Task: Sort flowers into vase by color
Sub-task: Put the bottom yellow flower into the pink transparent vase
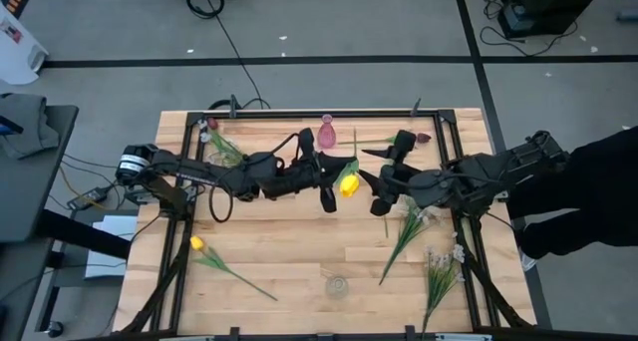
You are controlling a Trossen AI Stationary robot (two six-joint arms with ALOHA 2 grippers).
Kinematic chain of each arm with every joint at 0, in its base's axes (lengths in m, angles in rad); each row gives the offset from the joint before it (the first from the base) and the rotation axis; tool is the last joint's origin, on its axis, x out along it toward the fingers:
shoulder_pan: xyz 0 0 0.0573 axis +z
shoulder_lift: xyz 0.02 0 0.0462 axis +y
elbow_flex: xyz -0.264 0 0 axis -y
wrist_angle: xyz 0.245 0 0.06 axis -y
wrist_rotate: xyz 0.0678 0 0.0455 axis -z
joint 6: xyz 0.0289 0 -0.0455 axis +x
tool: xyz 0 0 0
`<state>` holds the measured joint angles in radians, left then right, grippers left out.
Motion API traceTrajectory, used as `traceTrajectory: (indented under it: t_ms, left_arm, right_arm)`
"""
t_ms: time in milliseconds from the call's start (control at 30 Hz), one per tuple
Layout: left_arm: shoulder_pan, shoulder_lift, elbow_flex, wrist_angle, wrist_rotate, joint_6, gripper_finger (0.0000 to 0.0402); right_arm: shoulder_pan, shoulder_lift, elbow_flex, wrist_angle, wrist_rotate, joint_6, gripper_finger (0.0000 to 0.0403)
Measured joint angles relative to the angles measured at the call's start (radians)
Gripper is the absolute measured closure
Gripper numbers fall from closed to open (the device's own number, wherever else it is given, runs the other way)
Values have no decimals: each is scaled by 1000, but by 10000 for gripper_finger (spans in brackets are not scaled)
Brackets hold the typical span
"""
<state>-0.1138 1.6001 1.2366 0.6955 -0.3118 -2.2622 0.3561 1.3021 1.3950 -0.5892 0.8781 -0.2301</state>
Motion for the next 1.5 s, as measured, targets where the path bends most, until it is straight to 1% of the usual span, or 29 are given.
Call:
traceTrajectory:
  t_ms: [67, 233, 500, 600, 733, 867, 1067, 1333, 1500]
  left_arm:
    - [-5, 0, 0, 1, 24, -12, 393]
    - [-11, 0, 0, 4, 30, -35, 393]
    - [-12, 0, 0, 1, 68, -48, 394]
    - [-12, 0, 0, 2, 72, -48, 394]
    - [-11, 0, 0, 2, 72, -49, 394]
    - [-10, 0, 0, 2, 73, -48, 394]
    - [-10, 0, 0, 1, 74, -48, 394]
    - [-10, 0, 0, 1, 85, -51, 394]
    - [-9, 0, 0, 11, 131, -74, 389]
  right_arm:
    - [-4, 2, 0, 9, -1, -2, 175]
    - [-13, 6, 0, 13, -14, -7, 175]
    - [-25, 5, 0, 24, -18, -5, 175]
    - [-26, 5, 0, 32, -21, 2, 181]
    - [-26, 5, 0, 32, -54, 28, 206]
    - [-25, 5, 0, 30, -88, 54, 240]
    - [-25, 5, 0, 30, -87, 55, 291]
    - [-25, 5, 0, 30, -87, 54, 348]
    - [-24, 5, 0, 29, -90, 54, 385]
